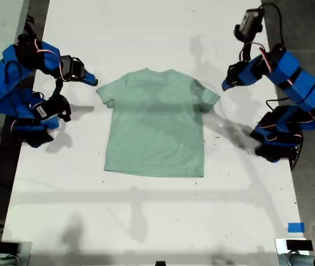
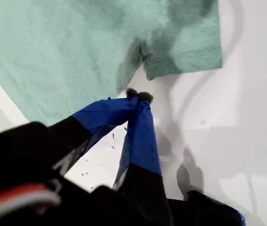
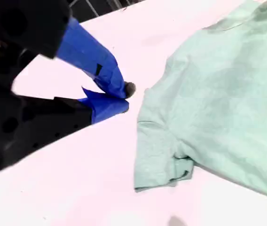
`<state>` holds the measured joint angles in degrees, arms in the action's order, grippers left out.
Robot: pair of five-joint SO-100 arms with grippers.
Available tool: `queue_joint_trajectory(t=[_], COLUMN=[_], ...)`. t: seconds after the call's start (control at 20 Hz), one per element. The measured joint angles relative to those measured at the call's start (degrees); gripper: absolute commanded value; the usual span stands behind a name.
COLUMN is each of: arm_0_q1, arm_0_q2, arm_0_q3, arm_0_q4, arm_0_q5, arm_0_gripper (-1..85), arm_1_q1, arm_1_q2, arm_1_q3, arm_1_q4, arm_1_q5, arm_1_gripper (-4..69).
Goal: Fold tshirt
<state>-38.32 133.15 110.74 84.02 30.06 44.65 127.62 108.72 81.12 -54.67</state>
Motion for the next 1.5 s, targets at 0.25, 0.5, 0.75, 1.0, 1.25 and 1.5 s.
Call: queue_joint_trajectory(t=[0.25,0.5,0.75,1.0,1.25,1.5], arm_0_q1=[-3.9,-4.0,-4.0,-4.0,-4.0,-4.0], arm_0_q2=[-5.4,-8.6,-10.1,-11.4,-12.6,-13.1], arm_0_q3=[-4.6,-4.6,-4.6,-4.6,-4.6,-4.6], arm_0_q4=[1.4,1.4,0.4,0.3,0.3,-0.3], arm_0_q5=[4.0,4.3,4.3,4.5,4.7,4.7], arm_0_gripper=[7.3,8.7,9.0,9.1,9.1,9.2], arm_1_q1=[3.3,8.3,12.0,12.2,12.6,13.2], arm_1_q2=[-8.3,-9.3,-15.5,-29.6,-37.6,-40.1], arm_1_q3=[-8.9,-0.2,12.8,14.8,10.0,5.7], arm_1_q4=[2.5,-6.2,-20.0,-29.5,-29.9,-27.8], arm_1_q5=[-7.1,-13.5,-17.7,-18.4,-20.1,-21.0], arm_1_gripper=[23.3,25.2,25.4,26.0,1.3,-0.1])
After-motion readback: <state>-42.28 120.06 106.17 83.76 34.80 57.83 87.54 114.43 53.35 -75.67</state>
